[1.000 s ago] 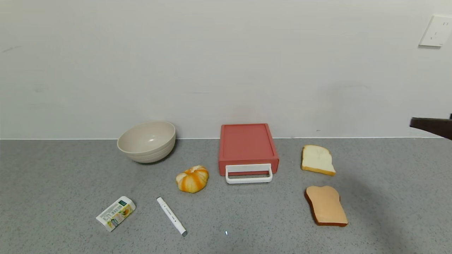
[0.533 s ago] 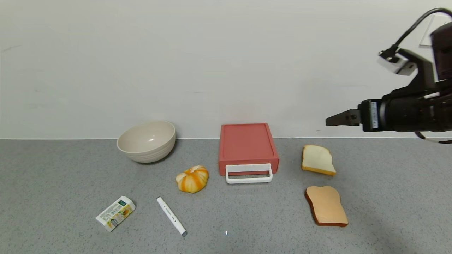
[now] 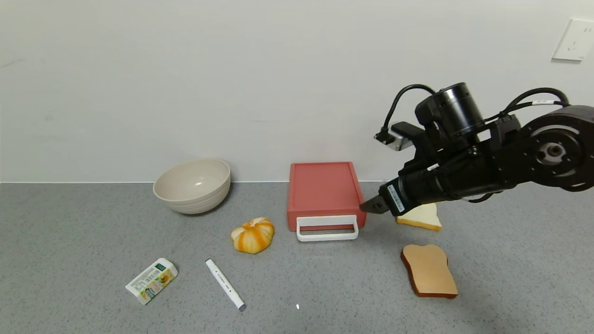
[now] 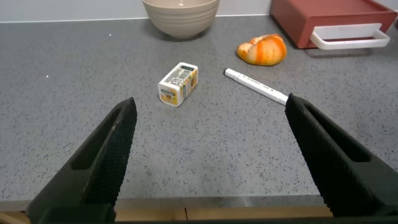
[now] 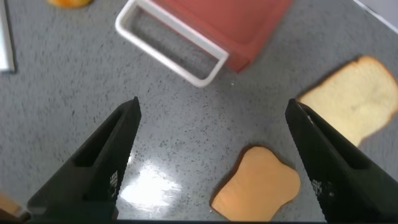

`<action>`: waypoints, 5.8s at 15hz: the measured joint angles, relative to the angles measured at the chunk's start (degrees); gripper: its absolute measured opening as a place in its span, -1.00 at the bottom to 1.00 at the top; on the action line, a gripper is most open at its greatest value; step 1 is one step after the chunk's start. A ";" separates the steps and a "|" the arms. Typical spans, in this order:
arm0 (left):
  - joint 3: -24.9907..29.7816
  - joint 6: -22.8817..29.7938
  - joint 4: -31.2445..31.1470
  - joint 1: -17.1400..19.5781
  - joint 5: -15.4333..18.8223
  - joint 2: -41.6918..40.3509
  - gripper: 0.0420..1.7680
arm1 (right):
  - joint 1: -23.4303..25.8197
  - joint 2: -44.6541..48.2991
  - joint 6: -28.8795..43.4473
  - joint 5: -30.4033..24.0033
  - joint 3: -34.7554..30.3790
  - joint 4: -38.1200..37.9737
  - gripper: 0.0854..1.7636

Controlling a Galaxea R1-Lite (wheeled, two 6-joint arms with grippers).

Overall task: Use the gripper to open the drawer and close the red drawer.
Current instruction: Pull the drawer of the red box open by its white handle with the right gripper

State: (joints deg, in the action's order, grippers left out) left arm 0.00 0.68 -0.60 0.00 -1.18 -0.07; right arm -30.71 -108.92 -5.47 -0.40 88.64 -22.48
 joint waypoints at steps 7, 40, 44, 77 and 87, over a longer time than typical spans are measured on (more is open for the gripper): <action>0.00 -0.02 0.00 0.00 0.00 0.00 0.95 | -3.24 -6.46 -9.81 -4.89 3.08 -0.78 0.94; 0.00 0.00 -0.02 0.00 0.00 0.00 0.95 | -9.12 -30.55 -7.53 -7.53 24.48 -1.28 0.94; 0.00 0.00 -0.02 0.00 -0.02 0.00 0.95 | -8.86 -31.54 -7.51 -7.51 24.37 1.32 0.94; 0.00 -0.02 0.00 0.00 0.00 0.00 0.95 | -16.01 -27.54 17.76 -8.00 17.68 -12.54 0.94; 0.00 0.00 0.00 0.00 -0.02 0.00 0.95 | -19.32 -24.84 22.89 -8.06 12.85 -12.74 0.94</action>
State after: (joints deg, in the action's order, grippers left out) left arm 0.00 0.68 -0.60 0.00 -1.21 -0.07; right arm -50.03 -133.77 17.42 -8.46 101.49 -35.22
